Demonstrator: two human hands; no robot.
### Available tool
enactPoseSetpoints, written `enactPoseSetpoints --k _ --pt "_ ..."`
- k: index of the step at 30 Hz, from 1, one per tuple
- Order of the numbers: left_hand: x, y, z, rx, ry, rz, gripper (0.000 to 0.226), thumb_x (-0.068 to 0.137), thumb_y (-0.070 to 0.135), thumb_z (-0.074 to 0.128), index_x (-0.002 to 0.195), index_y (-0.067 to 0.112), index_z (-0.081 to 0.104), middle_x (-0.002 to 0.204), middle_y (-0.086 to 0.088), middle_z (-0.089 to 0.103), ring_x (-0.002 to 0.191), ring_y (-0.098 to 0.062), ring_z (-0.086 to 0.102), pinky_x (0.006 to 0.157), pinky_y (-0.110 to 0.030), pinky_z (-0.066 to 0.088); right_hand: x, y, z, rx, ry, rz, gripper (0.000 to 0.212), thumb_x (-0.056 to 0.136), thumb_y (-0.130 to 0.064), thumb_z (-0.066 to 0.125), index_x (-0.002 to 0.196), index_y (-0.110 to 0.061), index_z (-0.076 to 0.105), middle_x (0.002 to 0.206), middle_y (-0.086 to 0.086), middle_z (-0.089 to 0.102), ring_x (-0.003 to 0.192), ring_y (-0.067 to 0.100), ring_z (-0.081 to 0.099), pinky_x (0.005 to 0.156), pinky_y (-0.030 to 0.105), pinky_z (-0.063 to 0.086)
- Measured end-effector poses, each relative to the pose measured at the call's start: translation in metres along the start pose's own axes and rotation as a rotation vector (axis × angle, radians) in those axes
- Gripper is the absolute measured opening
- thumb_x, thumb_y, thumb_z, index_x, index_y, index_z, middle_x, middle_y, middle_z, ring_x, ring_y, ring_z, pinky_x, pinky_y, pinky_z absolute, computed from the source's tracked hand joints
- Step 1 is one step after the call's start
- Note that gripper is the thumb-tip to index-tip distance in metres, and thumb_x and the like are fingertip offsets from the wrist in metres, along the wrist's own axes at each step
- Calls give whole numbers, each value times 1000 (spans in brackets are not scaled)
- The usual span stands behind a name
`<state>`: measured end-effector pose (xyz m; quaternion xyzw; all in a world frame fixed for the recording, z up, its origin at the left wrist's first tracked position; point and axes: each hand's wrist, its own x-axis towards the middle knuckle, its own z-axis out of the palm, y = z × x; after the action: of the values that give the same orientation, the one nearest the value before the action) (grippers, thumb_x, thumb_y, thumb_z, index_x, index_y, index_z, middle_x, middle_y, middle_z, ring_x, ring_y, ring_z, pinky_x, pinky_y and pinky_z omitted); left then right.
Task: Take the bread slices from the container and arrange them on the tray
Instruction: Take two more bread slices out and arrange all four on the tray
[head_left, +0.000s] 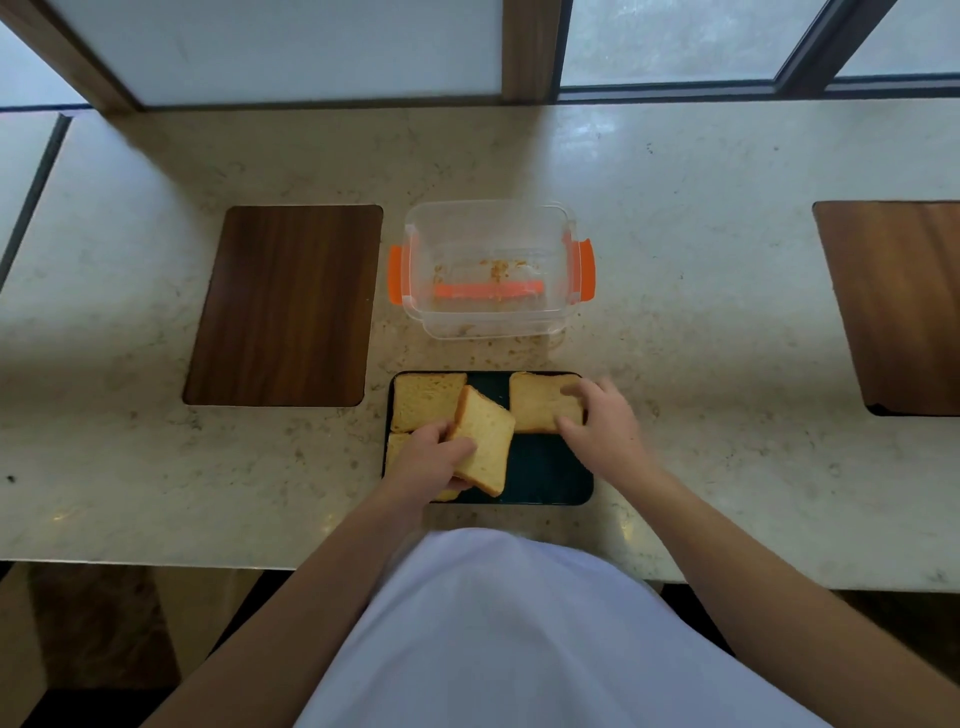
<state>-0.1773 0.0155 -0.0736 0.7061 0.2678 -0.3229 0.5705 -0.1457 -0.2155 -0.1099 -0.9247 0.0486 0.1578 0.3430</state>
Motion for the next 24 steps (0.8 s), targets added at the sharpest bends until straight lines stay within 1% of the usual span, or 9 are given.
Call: enactPoseSetpoints --k 2,4,6,8,10,14,17,21,24 --pt "3 1 0 43 -7 28 51 95 17 57 144 11 43 120 -4 60 101 -19 64 66 -27 58 -19 3 5 184 -34 128 33 93 -22 67 124 -14 64 110 -2 66 102 14 63 80 21 49" --pt "6 3 1 118 -2 58 50 95 16 58 143 10 44 111 2 59 94 -13 63 61 -24 56 -37 5 13 303 -112 226 32 92 -23 68 123 -17 65 105 -6 69 96 8 64 74 19 49" --pt "8 5 1 180 -17 72 48 95 17 59 140 13 46 106 7 57 92 -12 62 60 -22 55 -47 6 20 393 -150 281 35 90 -27 71 124 -21 65 106 -8 70 96 6 65 78 26 56" --pt "10 10 2 215 -85 56 39 93 18 60 131 16 52 111 2 61 95 -16 65 62 -24 58 -48 3 21 514 -161 303 39 88 -32 73 125 -26 64 111 -9 70 100 7 66 86 33 58" --pt "10 19 3 239 -191 37 24 92 19 62 116 19 60 112 -3 66 94 -17 69 68 -27 61 -42 -1 16 689 -226 328 39 86 -39 74 123 -31 62 117 -8 68 106 8 65 86 31 57" --pt "8 35 3 259 -332 58 16 88 20 68 100 30 62 108 -3 71 88 -12 73 71 -26 59 -31 -4 5 961 -385 373 34 88 -37 73 117 -22 69 112 3 76 108 21 71 92 38 57" --pt "13 39 4 161 -273 93 24 87 12 70 109 18 65 112 -8 69 95 -19 71 73 -30 60 -32 1 1 1006 -367 345 28 89 -28 73 113 -13 72 108 5 78 105 22 72 91 37 59" --pt "17 29 5 -139 -129 41 42 82 -6 70 120 2 56 121 -20 61 107 -30 66 90 -41 58 -39 14 0 1075 -271 405 24 91 -20 72 112 -9 70 110 9 76 103 22 73 83 33 60" --pt "18 14 11 -199 -104 -9 44 82 -10 69 122 0 53 118 -22 63 103 -31 69 86 -37 60 -48 20 2 953 -252 456 20 93 -20 70 109 -9 69 111 9 73 93 18 74 74 29 61"
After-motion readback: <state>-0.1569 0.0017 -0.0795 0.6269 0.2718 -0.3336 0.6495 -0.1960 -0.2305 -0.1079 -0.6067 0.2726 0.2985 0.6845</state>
